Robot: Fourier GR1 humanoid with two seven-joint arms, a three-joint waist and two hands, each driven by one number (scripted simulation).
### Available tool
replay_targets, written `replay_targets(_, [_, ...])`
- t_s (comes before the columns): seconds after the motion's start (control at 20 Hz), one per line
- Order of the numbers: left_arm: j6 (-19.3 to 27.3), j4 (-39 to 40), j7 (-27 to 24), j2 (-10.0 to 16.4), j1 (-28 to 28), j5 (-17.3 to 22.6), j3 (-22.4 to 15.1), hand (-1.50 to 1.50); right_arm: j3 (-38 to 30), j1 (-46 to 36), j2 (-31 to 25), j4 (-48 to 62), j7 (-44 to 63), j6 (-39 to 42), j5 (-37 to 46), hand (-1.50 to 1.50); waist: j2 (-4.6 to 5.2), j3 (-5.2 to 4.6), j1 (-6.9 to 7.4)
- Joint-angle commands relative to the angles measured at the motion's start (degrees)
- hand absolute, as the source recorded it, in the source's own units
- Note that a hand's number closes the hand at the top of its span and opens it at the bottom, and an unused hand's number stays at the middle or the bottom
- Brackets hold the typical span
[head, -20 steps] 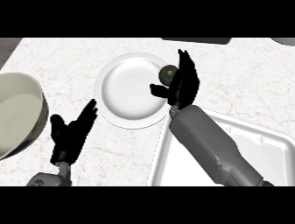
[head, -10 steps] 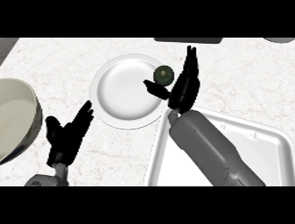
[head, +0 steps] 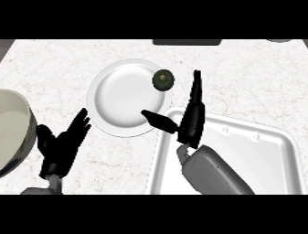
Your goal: Pick the squash from the tray and place it in the plate
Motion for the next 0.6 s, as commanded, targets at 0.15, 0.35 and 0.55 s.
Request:
replay_targets(0.15, [1.4, 1.4, 1.2, -1.7, -0.5, -1.5, 0.2, 0.0, 4.7, 12.2, -2.4, -8.9, -4.1, 6.9, 0.4, -1.5, -0.16, -0.34, -1.11])
replay_targets(0.35, [1.7, -0.4, 0.9, -2.8, 1.3, -2.8, -1.0, 0.0, 8.0, 17.5, -3.9, -13.9, -0.2, 6.9, 7.3, -1.5, -0.2, -0.36, -1.09])
replay_targets(0.55, [-0.1, -2.0, -0.1, -2.3, 4.0, -1.9, -0.1, 0.0, 8.9, 23.4, -4.7, -15.7, -1.2, 8.0, 9.5, -1.5, -0.16, -0.34, -0.95])
